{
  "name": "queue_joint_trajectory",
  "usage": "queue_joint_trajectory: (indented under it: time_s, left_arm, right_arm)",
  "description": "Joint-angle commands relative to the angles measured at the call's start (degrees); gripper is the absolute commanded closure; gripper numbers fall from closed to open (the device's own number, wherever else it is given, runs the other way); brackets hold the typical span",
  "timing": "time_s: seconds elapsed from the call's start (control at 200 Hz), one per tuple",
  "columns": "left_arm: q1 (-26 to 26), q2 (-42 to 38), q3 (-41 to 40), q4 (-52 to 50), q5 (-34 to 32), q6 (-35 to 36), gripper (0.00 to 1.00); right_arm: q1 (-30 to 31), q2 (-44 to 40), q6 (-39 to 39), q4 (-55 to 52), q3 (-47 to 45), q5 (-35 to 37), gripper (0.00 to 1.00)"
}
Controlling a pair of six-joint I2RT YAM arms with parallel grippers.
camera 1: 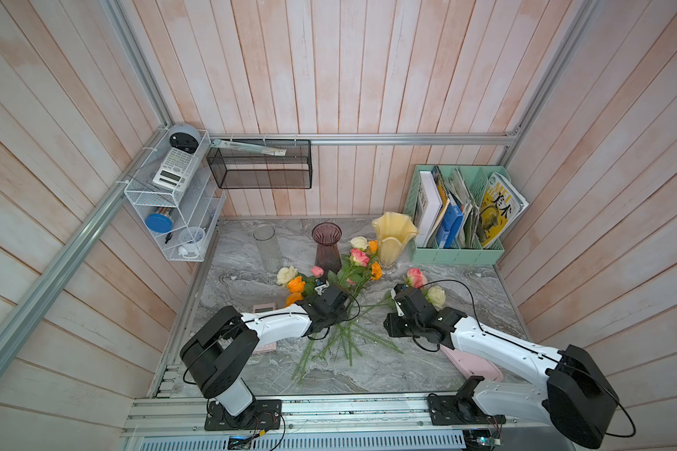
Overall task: Arrange the flowers in different vases according to their colors
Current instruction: Pick up the flower at the center of the board, then insert the flower into the vase.
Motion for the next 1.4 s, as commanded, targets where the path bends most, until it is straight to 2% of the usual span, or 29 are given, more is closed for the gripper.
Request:
queue_joint_trajectory:
  time_s: [0.0, 0.24, 0.505, 0.61, 0.69, 0.73, 0.87, 0.955, 1.06, 1.165, 1.295, 1.395]
  left_arm:
    - [-0.5, -4.8, -0.8, -1.4, -2.7, 0.7, 0.93]
    - [-2.5, -14.5, -0.7, -5.6, -6.6, 2.0, 0.98]
    - [-4.8, -22.3, -0.2, -5.1, -15.7, 10.5, 1.0]
    - [-7.6, -25.2, 2.1, -2.0, -19.8, 19.4, 1.0]
    - [-9.6, -27.5, 3.9, 3.1, -20.9, 29.6, 1.0]
    - [-12.5, -28.8, 4.8, 5.9, -21.3, 35.0, 1.0]
    - [-13.2, -30.6, 10.6, 12.9, -27.4, 52.4, 1.0]
    - [-10.9, -29.3, 14.3, 18.9, -28.4, 61.4, 1.0]
    - [-1.6, -25.4, 19.7, 22.3, -23.5, 63.8, 1.0]
    - [3.0, -19.6, 21.0, 33.7, -21.1, 70.5, 1.0]
    - [8.7, -11.5, 24.6, 40.2, -15.8, 70.4, 1.0]
    - [11.2, -5.9, 27.3, 43.6, -14.3, 69.6, 1.0]
  right_arm:
    - [0.2, -1.0, -0.3, 0.5, -0.5, 0.6, 0.61]
    - [0.2, -0.8, -0.9, 0.7, -0.6, 1.1, 0.61]
    - [0.2, -0.1, -0.9, 1.9, -0.5, 1.8, 0.61]
    - [0.2, 0.2, -1.0, 2.1, -0.3, 2.2, 0.61]
    - [0.2, 0.6, -0.3, 2.3, 0.0, 3.4, 0.61]
    - [0.2, 0.9, 0.2, 2.3, 0.1, 4.1, 0.61]
    - [0.1, 2.3, 0.5, 1.9, 1.1, 5.0, 0.61]
    - [0.1, 3.6, 0.0, 1.2, 2.1, 5.7, 0.61]
    - [-0.2, 5.8, -1.0, 0.5, 3.7, 5.9, 0.61]
    - [-0.4, 8.1, -1.5, 0.5, 5.1, 5.4, 0.61]
    - [-0.7, 11.4, -3.0, -0.1, 7.3, 3.9, 0.62]
    - [-0.8, 14.0, -3.8, -0.8, 9.0, 2.2, 0.62]
